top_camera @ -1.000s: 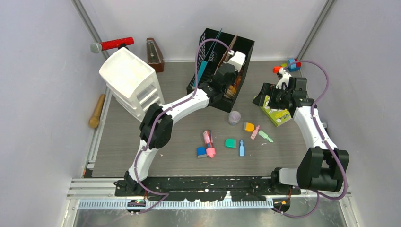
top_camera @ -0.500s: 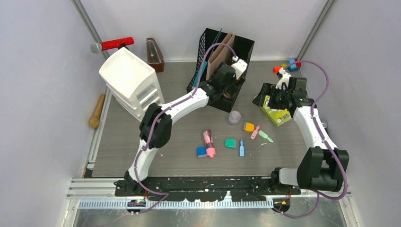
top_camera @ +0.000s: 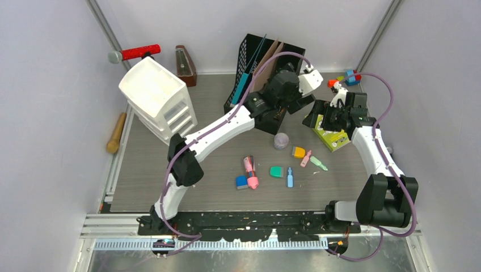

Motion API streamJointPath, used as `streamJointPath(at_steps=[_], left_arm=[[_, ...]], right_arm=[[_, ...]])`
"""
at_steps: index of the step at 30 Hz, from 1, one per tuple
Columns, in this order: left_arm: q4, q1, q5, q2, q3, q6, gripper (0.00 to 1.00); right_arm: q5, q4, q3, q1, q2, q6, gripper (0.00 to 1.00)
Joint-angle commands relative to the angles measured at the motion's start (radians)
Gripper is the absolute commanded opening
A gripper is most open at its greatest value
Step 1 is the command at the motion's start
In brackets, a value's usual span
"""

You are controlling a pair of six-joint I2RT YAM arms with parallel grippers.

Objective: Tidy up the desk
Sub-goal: Place the book in the storage box.

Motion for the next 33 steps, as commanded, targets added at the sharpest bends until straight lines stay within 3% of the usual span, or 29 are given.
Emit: streamJointPath(at_steps=[1,5,20,33], left_arm=[[-0.205,0.006,0.021,0.114,0.222,0.027,1.00],[-0.307,0.007,0.006,0.212,0.358,0.023,1.00],[-0.269,0.092,-0.022,0.304,0.351,0.117,1.00],[-0.153,0.179,0.157,0.306,0.332,-0.076,0.95]], right_arm=[[-0.016,0.008,0.048,-0.003,-0.008,-0.015,0.95],[-0.013,0.007,0.047,-0.003,-0.018,-0.015,0.95],[-0.008,0.006,0.046,-0.003,-0.020,-0.014,0.94],[-0.004,0.001,0.049,-0.003,-0.016,-0.021,0.95]])
